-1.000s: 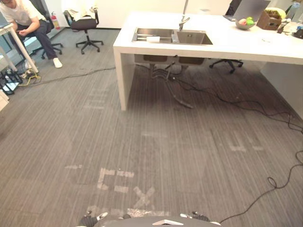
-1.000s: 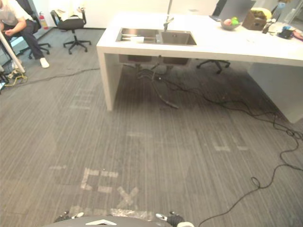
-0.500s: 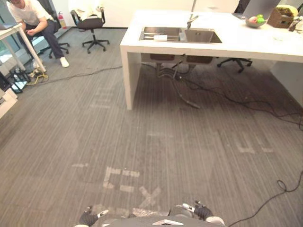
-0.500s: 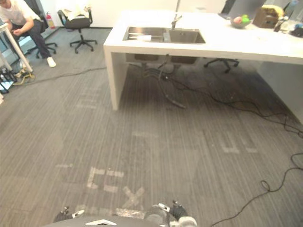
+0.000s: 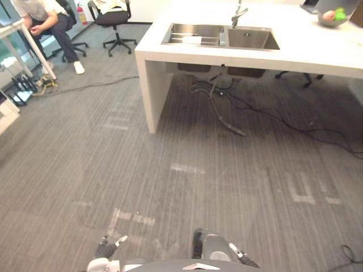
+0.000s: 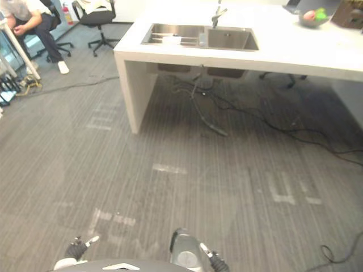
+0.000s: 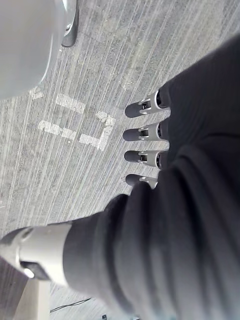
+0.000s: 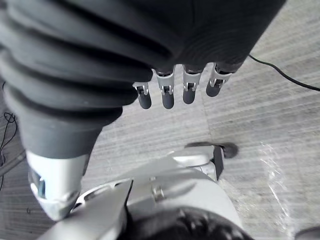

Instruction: Walk over to the sink, pick up the cup, carry it to the dishwasher, place the cup inside the dishwasher, then close the dishwasher door

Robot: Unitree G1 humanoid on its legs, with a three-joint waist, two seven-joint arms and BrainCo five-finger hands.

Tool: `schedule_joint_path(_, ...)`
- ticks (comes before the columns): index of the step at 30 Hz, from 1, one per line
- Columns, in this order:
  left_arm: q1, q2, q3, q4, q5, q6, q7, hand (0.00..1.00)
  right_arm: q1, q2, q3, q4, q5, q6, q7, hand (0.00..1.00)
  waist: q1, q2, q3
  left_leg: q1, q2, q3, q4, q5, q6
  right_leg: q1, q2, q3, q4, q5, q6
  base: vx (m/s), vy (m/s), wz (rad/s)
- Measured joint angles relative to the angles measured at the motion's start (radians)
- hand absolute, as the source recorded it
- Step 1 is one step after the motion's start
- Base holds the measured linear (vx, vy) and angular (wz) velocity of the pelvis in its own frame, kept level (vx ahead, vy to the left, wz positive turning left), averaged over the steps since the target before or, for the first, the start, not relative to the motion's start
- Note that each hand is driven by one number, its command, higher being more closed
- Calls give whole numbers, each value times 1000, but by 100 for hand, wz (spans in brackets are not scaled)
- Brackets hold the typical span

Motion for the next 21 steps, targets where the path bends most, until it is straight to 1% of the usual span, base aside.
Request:
schedule_joint_path(1,5,-8,24,-2,31,0,1,0,-10,-4,-14,3,-4,15,9,0,-8,8,-5,-40,1,-31,185,15,-5,20,29,-12,20,-44,-15,524,-276,-1)
schedule_joint_path(2,10,-16,35,-7,55,0,5,0,-9,-6,-18,3,-8,21,12,0,-8,18,-12,-70,1,-41,309,73,1,44,56,-22,17,-68,-26,521,-267,2)
schedule_joint_path(3,14,-17,48,-15,83,2,9,0,-10,-6,-17,5,-8,28,12,0,-10,27,-22,-102,16,-44,407,145,11,76,79,-36,4,-90,-35,499,-244,4)
schedule_joint_path(4,15,-14,51,-20,109,2,11,0,-12,-6,-12,10,-8,37,12,0,-10,13,-23,-162,51,-45,530,289,2,128,111,-40,-35,-101,-44,469,-230,3)
schedule_joint_path(5,16,-15,58,-26,112,2,11,0,-16,-11,0,11,-8,37,11,0,-5,16,-25,-224,82,-25,663,292,19,175,136,-40,-82,-97,-45,562,-243,-6)
schedule_joint_path(6,19,-13,65,-47,114,4,12,0,-19,-13,22,22,-8,39,11,0,0,7,-26,-311,90,5,804,238,41,260,159,-34,-169,-85,-54,579,-177,-10)
schedule_joint_path(7,24,-11,64,-55,119,5,12,0,-22,-13,27,31,-7,40,11,0,3,-1,-25,-342,80,21,816,216,42,300,162,-30,-210,-74,-60,488,-113,-10)
schedule_joint_path(8,26,-9,63,-63,128,4,14,0,-28,-13,33,44,-2,46,11,0,9,-9,-25,-382,64,42,795,184,45,351,165,-30,-269,-52,-69,484,-84,-20)
schedule_joint_path(9,26,-9,59,-77,131,3,22,0,-41,-18,49,46,9,61,11,0,21,-16,-22,-430,39,95,724,132,61,409,166,-8,-328,-32,-62,383,-50,-32)
schedule_joint_path(10,27,-11,58,-86,132,4,26,0,-52,-20,52,47,13,65,11,0,30,-18,-21,-450,26,126,667,106,70,434,164,6,-356,-27,-56,472,-20,-60)
schedule_joint_path(11,23,-9,49,-99,145,3,44,0,-78,-18,52,46,13,67,11,0,45,-24,-16,-471,-8,177,511,85,88,474,148,33,-387,-23,-47,465,44,-67)
schedule_joint_path(12,18,-6,22,-102,150,3,72,0,-96,-15,52,42,13,72,11,0,50,-27,-14,-478,-60,202,289,108,97,501,129,53,-401,-25,-33,444,69,-65)
schedule_joint_path(13,19,-6,14,-111,149,3,87,0,-103,-14,52,40,13,72,12,0,51,-27,-14,-477,-82,199,160,150,96,510,123,64,-407,-30,-26,409,113,-71)
schedule_joint_path(14,23,-7,0,-140,148,2,109,0,-122,-5,56,35,19,69,12,0,63,-23,-16,-472,-102,171,-79,247,90,532,118,96,-430,-58,-8,318,119,-68)
schedule_joint_path(15,21,-8,-11,-143,148,-3,121,0,-130,-1,65,34,32,63,11,0,72,-20,-12,-477,-102,160,-124,326,93,550,117,113,-441,-72,4,492,216,-79)
schedule_joint_path(16,29,-1,-26,-151,148,-7,132,0,-138,15,87,35,37,61,11,0,77,-11,-22,-462,-120,158,-145,434,115,572,108,139,-450,-96,14,421,195,-42)
schedule_joint_path(17,22,20,-42,-175,149,-17,144,0,-140,45,103,36,36,60,12,0,69,-56,-26,-474,-155,165,-114,413,152,574,76,147,-444,-122,14,524,210,-19)
schedule_joint_path(18,15,30,-59,-184,152,-27,152,0,-136,55,102,36,36,60,11,0,66,-68,-30,-487,-167,168,-87,392,163,567,63,150,-432,-127,15,450,175,19)
schedule_joint_path(19,-6,36,-98,-218,161,-31,163,0,-134,57,100,34,36,63,9,0,66,-66,-30,-519,-181,161,-37,352,193,534,44,154,-375,-127,17,525,226,35)
schedule_joint_path(20,-14,35,-163,-286,173,-32,177,0,-133,56,99,33,35,71,9,0,71,-70,-30,-520,-201,164,-19,319,203,496,25,156,-274,-142,41,413,209,39)
schedule_joint_path(21,-16,33,-197,-327,183,-33,178,0,-131,56,97,29,34,78,9,0,72,-74,-31,-515,-216,163,-11,300,211,476,12,156,-205,-150,59,412,204,34)
